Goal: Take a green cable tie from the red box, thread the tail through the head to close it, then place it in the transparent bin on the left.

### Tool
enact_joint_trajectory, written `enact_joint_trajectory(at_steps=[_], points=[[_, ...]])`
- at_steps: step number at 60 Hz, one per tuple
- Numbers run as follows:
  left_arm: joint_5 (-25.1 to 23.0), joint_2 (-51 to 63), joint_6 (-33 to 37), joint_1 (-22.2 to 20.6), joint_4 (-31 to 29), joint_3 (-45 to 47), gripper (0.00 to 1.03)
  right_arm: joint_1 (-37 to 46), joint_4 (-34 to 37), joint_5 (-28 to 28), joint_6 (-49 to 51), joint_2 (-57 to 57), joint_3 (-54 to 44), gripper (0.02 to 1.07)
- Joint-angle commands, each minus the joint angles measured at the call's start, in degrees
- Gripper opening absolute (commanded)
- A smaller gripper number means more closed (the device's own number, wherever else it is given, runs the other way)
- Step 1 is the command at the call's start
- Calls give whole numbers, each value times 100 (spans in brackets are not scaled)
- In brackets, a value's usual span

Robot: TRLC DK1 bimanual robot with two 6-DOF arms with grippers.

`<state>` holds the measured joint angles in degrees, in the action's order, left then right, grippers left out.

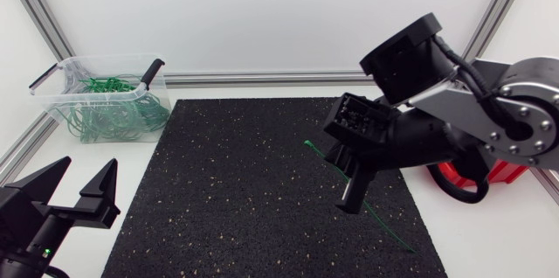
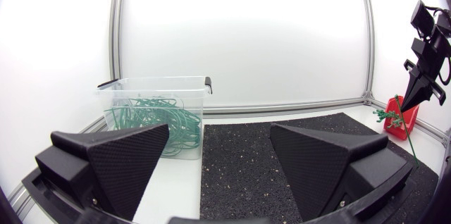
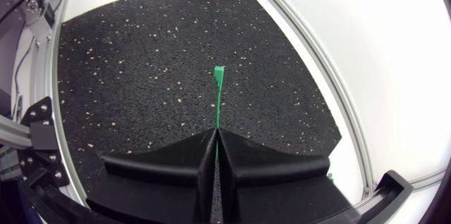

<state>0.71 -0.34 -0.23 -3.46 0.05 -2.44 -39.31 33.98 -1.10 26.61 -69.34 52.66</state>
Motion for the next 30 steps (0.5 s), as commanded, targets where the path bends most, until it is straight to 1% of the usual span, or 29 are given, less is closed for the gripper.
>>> enact_joint_trajectory(at_steps=[1, 9, 13, 22, 26, 28, 29, 30], points=[[26, -28, -56, -14, -155, 217, 100, -446, -330, -602, -279, -317, -283, 8], [26, -28, -56, -14, -155, 217, 100, -1044, -946, -1674, -297, -844, -573, 8], [26, -28, -47, -14, -155, 217, 100, -1246, -1156, -2052, -332, -1205, -652, 8], [26, -19, -56, 4, -164, 217, 100, -1633, -1666, -2649, -350, -1978, -775, 8], [26, -28, -47, -5, -164, 217, 100, -1791, -1710, -2737, -402, -2268, -758, 8], [26, -19, -47, -5, -164, 217, 100, -1879, -1693, -2737, -455, -2400, -740, 11], [26, -19, -47, -5, -164, 217, 100, -1905, -1684, -2737, -490, -2435, -731, 16], [26, -19, -47, -5, -164, 217, 100, -1949, -1666, -2737, -508, -2479, -731, 22]])
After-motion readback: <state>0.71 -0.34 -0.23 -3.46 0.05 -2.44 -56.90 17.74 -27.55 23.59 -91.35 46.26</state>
